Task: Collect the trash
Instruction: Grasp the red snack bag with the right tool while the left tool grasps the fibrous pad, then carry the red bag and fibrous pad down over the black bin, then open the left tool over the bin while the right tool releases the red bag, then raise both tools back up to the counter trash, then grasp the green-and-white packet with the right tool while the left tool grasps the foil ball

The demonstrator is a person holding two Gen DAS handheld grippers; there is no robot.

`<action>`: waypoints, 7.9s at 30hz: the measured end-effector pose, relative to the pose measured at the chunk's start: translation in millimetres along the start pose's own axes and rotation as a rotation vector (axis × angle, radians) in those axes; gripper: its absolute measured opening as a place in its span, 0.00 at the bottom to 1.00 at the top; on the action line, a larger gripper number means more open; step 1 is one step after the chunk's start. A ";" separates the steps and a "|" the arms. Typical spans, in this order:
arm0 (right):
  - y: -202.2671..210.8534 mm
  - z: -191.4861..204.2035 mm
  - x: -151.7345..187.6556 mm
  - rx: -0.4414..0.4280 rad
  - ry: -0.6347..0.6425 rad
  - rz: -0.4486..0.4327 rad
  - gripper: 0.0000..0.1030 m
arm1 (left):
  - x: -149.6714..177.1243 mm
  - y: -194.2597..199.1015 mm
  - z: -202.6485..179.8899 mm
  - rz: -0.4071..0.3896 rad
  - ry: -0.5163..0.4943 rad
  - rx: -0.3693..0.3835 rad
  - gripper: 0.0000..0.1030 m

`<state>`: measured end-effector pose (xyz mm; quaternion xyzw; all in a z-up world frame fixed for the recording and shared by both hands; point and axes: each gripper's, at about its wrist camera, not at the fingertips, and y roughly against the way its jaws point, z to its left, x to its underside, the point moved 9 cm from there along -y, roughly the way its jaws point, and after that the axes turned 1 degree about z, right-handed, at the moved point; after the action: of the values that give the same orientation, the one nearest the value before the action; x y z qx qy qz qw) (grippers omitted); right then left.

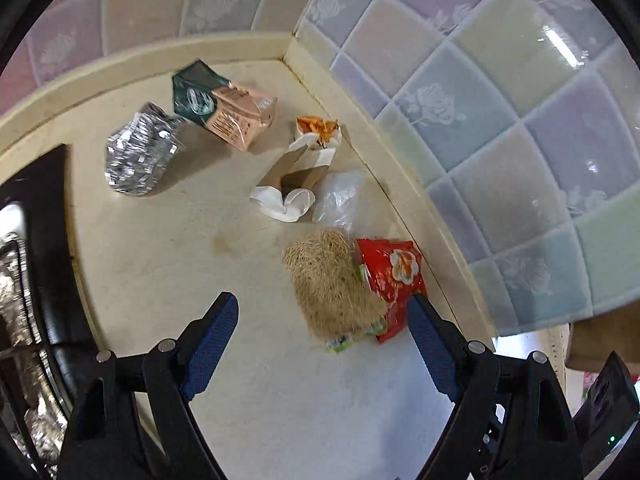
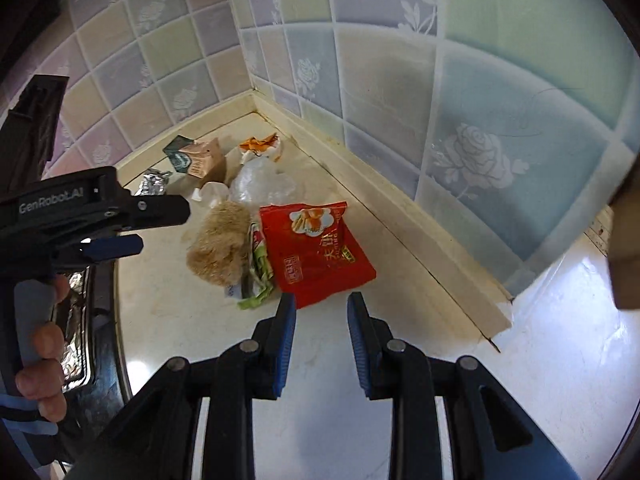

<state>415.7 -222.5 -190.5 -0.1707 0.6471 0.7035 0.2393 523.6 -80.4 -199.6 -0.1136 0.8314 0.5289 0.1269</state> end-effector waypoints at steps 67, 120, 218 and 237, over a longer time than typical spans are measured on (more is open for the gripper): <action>65.1 5.0 26.7 -0.155 0.114 -0.112 0.00 | 147.8 96.1 9.0 -0.071 0.024 -0.050 0.38; -162.7 -35.9 489.8 0.012 0.119 0.419 0.01 | 488.6 -196.6 122.3 0.202 0.015 -0.143 0.40; 118.5 70.9 45.0 -0.189 0.241 -0.087 0.73 | 150.4 268.1 6.8 -0.396 -0.218 -0.297 0.99; -84.3 91.1 12.0 -0.035 0.078 0.163 0.83 | 4.1 125.5 108.3 -0.152 -0.250 -0.212 0.99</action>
<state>459.2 -126.7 -257.5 -0.1491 0.6554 0.7245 0.1528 489.1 69.7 -138.5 -0.1224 0.7378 0.6124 0.2563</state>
